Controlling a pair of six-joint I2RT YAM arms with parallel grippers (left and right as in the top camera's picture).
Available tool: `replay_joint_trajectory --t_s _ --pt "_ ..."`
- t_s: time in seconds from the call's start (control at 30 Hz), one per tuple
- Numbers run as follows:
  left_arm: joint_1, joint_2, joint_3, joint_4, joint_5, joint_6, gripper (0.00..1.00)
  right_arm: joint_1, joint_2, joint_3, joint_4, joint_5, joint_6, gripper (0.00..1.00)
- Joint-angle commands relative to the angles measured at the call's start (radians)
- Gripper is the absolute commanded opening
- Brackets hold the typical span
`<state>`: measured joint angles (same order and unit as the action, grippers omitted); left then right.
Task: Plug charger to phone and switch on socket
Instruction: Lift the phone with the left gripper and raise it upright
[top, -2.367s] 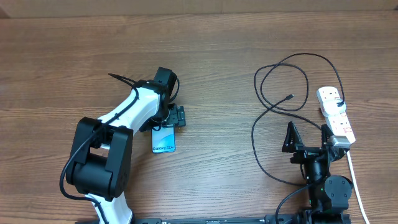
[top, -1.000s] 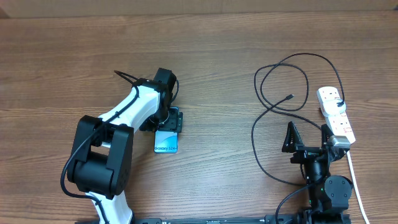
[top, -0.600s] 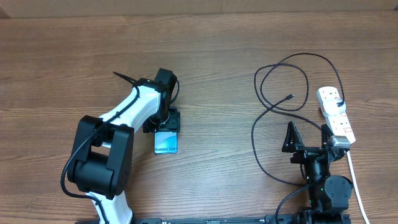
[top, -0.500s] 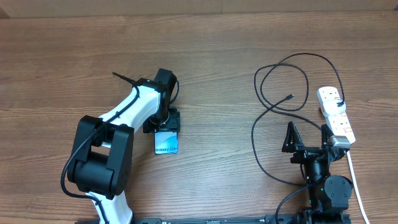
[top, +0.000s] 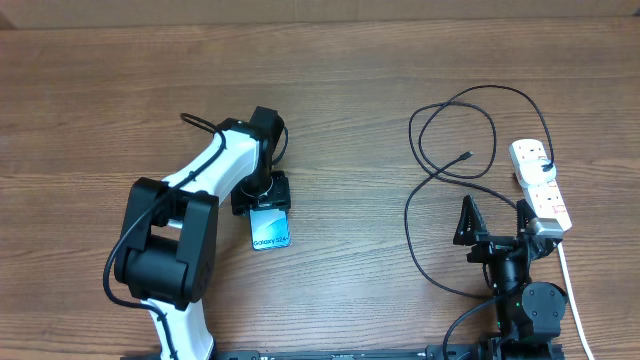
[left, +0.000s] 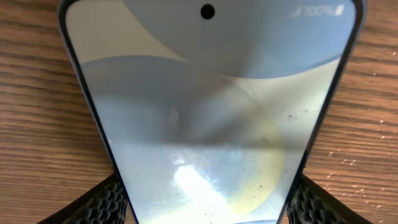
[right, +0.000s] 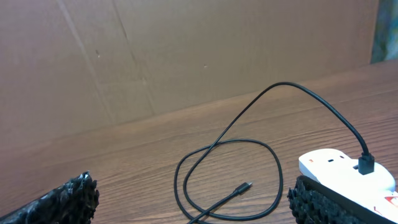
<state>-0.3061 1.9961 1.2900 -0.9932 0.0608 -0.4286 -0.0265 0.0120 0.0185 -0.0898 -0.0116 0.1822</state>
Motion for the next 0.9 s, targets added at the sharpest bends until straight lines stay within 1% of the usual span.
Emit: replay_joint_trajectory --t_s 0.0,0.27,0.43,0.87 --pt "-0.007 0.077 0.016 -0.019 0.071 -0.025 0.62 -0.005 -0.009 -0.011 0.006 0.0 -0.008 1.0" --pt "-0.007 0.077 0.084 -0.074 0.084 -0.025 0.61 -0.005 -0.009 -0.011 0.006 0.0 -0.008 1.0" --pt "-0.007 0.077 0.1 -0.08 0.098 -0.025 0.58 -0.005 -0.009 -0.011 0.006 0.0 -0.008 1.0" --pt "-0.006 0.077 0.148 -0.124 0.098 -0.025 0.58 -0.005 -0.009 -0.011 0.006 0.0 -0.008 1.0"
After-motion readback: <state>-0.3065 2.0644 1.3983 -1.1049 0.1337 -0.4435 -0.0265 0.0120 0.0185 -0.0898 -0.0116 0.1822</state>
